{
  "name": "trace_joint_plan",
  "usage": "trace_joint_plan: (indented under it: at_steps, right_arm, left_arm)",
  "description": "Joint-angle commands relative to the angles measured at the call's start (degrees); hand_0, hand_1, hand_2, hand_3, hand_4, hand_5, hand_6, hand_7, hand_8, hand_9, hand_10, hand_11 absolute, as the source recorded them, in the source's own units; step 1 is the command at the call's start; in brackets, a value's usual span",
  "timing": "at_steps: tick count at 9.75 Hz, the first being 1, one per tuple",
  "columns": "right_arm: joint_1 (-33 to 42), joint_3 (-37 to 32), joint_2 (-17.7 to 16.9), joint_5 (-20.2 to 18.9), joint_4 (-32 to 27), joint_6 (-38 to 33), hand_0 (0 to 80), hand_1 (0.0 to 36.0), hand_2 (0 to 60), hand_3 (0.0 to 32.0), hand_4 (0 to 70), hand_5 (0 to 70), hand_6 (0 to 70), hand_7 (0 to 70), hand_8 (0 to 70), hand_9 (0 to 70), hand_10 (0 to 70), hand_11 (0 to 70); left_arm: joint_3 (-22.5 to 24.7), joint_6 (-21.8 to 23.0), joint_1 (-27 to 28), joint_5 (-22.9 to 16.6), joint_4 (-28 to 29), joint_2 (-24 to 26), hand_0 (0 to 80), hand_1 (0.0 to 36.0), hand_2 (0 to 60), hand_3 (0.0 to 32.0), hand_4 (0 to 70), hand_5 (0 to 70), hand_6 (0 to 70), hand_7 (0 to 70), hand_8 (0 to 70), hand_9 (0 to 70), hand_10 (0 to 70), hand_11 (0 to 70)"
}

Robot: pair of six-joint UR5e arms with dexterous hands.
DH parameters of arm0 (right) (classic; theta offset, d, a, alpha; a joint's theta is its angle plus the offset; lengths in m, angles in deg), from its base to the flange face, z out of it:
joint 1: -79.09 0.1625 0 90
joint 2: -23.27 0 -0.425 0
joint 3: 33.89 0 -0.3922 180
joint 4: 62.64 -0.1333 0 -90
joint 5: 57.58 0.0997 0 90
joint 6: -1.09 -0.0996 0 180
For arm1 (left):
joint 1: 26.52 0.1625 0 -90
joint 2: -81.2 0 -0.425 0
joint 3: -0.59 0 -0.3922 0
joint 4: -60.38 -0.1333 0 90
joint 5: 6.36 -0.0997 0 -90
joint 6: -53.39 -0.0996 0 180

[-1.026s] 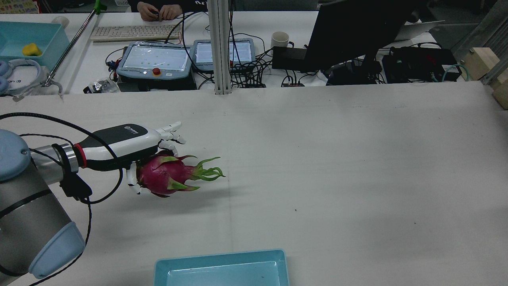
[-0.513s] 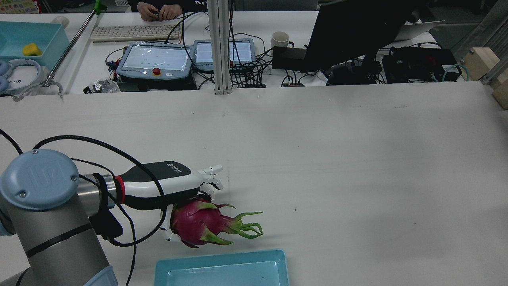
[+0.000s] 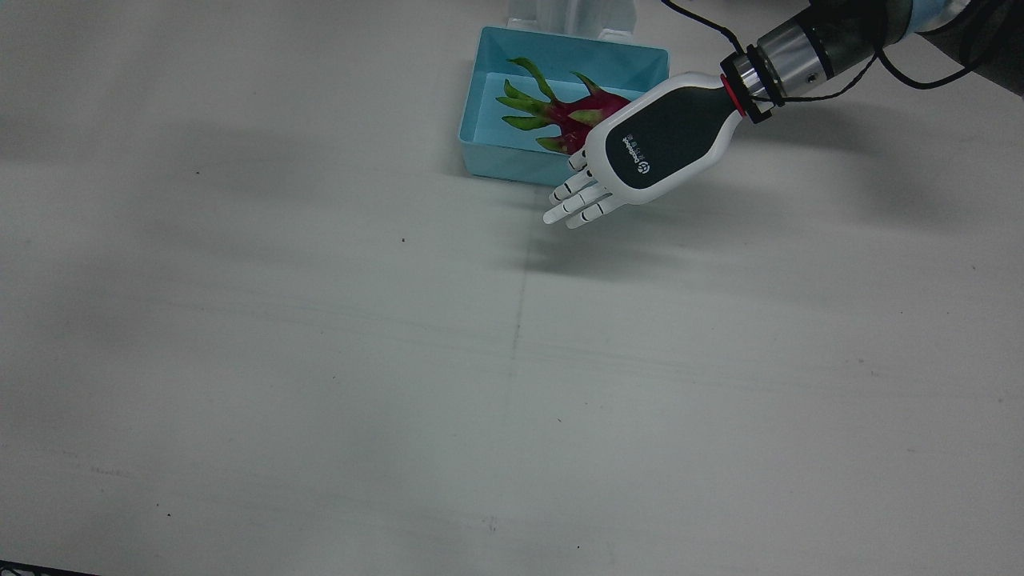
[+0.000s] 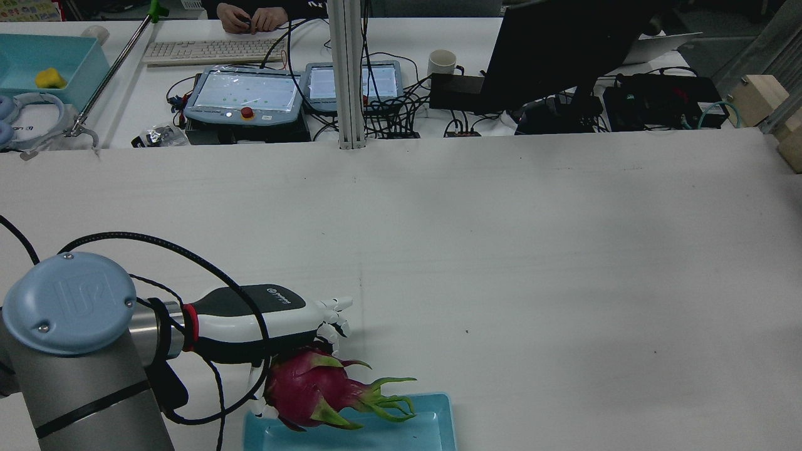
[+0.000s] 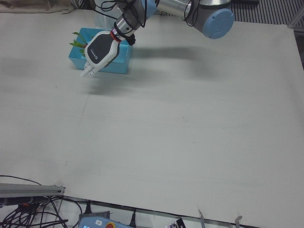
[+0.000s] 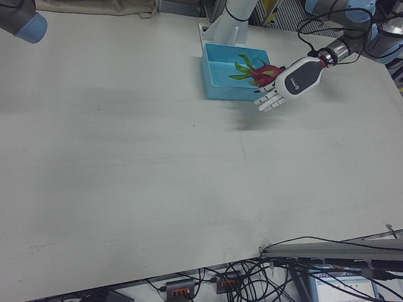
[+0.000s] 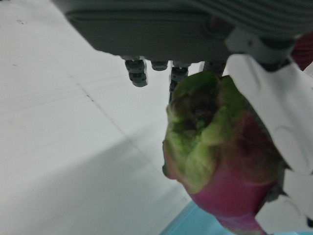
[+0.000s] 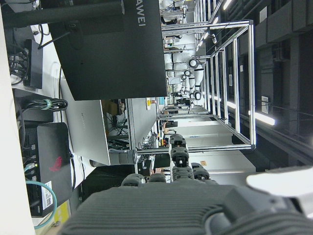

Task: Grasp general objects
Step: 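Lower the dragon fruit into the tray and open the left hand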

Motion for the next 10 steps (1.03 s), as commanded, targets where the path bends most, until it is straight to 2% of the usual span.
trace_joint_plan:
  at_steps: [1, 4, 5, 6, 7, 8, 9, 10]
  right_arm:
    - [0.0, 0.1, 0.0, 0.0, 0.0, 0.0, 0.0, 0.0, 0.0, 0.0, 0.0, 0.0, 0.0, 0.0, 0.0, 0.0, 0.0, 0.0]
    - [0.0, 0.1, 0.0, 0.0, 0.0, 0.0, 0.0, 0.0, 0.0, 0.0, 0.0, 0.0, 0.0, 0.0, 0.0, 0.0, 0.0, 0.0]
    - [0.0, 0.1, 0.0, 0.0, 0.0, 0.0, 0.0, 0.0, 0.0, 0.0, 0.0, 0.0, 0.0, 0.0, 0.0, 0.0, 0.0, 0.0]
    - [0.0, 0.1, 0.0, 0.0, 0.0, 0.0, 0.0, 0.0, 0.0, 0.0, 0.0, 0.0, 0.0, 0.0, 0.0, 0.0, 0.0, 0.0]
    - [0.0, 0.1, 0.0, 0.0, 0.0, 0.0, 0.0, 0.0, 0.0, 0.0, 0.0, 0.0, 0.0, 0.0, 0.0, 0.0, 0.0, 0.0]
    - [0.0, 0.1, 0.0, 0.0, 0.0, 0.0, 0.0, 0.0, 0.0, 0.0, 0.0, 0.0, 0.0, 0.0, 0.0, 0.0, 0.0, 0.0]
    - [0.0, 0.1, 0.0, 0.0, 0.1, 0.0, 0.0, 0.0, 0.0, 0.0, 0.0, 0.0, 0.0, 0.0, 0.0, 0.0, 0.0, 0.0]
    - [0.0, 0.1, 0.0, 0.0, 0.1, 0.0, 0.0, 0.0, 0.0, 0.0, 0.0, 0.0, 0.0, 0.0, 0.0, 0.0, 0.0, 0.0]
  left_arm:
    - [2.8, 0.1, 5.4, 0.0, -3.6, 0.5, 62.7, 36.0, 60.0, 0.0, 44.1, 33.7, 10.0, 21.6, 1.0, 2.9, 5.9, 11.2]
    - [3.8, 1.3, 8.2, 0.2, -2.2, 0.6, 63.2, 36.0, 60.0, 0.0, 45.0, 34.4, 10.7, 23.3, 1.1, 3.2, 5.5, 10.7]
    - [3.8, 1.3, 8.2, 0.4, -1.8, 0.6, 63.4, 36.0, 57.0, 0.0, 43.6, 34.2, 10.0, 22.3, 1.0, 3.0, 4.1, 8.6]
    - [3.8, 1.2, 8.2, 0.4, -1.8, 0.4, 63.6, 32.3, 33.5, 0.0, 40.2, 31.8, 7.5, 20.3, 0.5, 2.6, 1.2, 3.6]
    - [3.9, 0.9, 8.3, 0.1, -1.8, -0.1, 51.8, 14.3, 0.8, 0.0, 26.8, 12.7, 1.2, 16.7, 0.0, 1.9, 0.0, 0.0]
    - [4.6, 0.6, 9.5, 0.1, -1.8, -0.2, 46.3, 3.5, 0.0, 0.0, 6.9, 0.0, 0.0, 4.6, 0.0, 0.0, 0.0, 0.0]
    - [5.2, 0.6, 9.9, 0.2, -1.9, -0.2, 45.8, 2.5, 0.0, 3.0, 0.0, 0.0, 0.0, 0.8, 0.0, 0.0, 0.0, 0.0]
    - [6.0, 0.6, 9.9, 0.3, -2.0, -0.2, 45.5, 1.7, 0.0, 24.8, 0.0, 0.0, 0.0, 0.0, 0.0, 0.0, 0.0, 0.0]
